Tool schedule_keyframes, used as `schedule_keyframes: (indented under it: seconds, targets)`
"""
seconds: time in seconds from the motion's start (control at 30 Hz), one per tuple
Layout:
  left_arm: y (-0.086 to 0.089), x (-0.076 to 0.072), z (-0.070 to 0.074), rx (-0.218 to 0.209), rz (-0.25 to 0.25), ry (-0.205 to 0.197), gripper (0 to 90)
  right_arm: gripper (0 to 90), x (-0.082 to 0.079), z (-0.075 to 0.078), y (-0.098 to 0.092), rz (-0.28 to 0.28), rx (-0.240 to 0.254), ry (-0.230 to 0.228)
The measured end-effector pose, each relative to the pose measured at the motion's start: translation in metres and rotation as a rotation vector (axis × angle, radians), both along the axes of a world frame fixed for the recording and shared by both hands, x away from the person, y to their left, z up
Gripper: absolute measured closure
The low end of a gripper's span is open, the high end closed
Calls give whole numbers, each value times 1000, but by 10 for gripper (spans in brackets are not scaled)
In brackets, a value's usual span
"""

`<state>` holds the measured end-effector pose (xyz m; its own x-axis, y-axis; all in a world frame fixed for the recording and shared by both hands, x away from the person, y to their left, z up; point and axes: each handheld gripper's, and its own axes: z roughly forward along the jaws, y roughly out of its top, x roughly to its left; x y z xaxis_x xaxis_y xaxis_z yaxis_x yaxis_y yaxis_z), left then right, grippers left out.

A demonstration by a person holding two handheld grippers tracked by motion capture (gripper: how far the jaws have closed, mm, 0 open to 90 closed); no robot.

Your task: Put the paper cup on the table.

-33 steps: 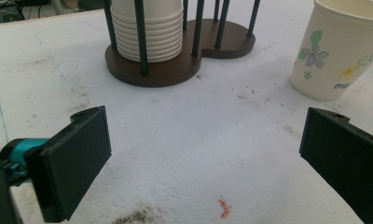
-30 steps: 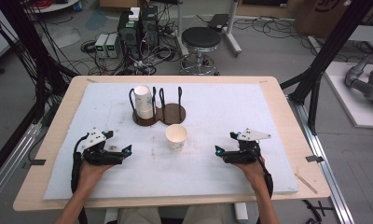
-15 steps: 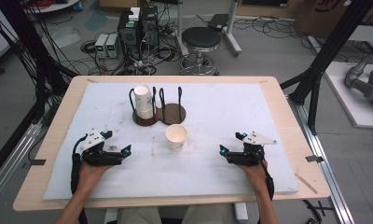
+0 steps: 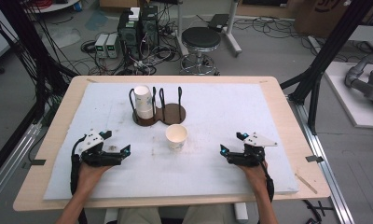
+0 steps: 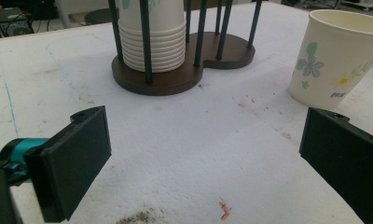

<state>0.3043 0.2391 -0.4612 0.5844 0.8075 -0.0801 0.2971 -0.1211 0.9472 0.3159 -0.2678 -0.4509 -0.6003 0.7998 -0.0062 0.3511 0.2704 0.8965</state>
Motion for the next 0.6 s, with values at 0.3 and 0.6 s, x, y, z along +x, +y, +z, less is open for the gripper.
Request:
schedule_keyframes:
  seconds: [0.3,0.6]
  targets:
    - [1,-1,0,-12,2,-9,20,149,-1,0,-1,-6,18,2]
    - [1,0,0,-10,4,-4,20,150,0,0,-2,6,18,2]
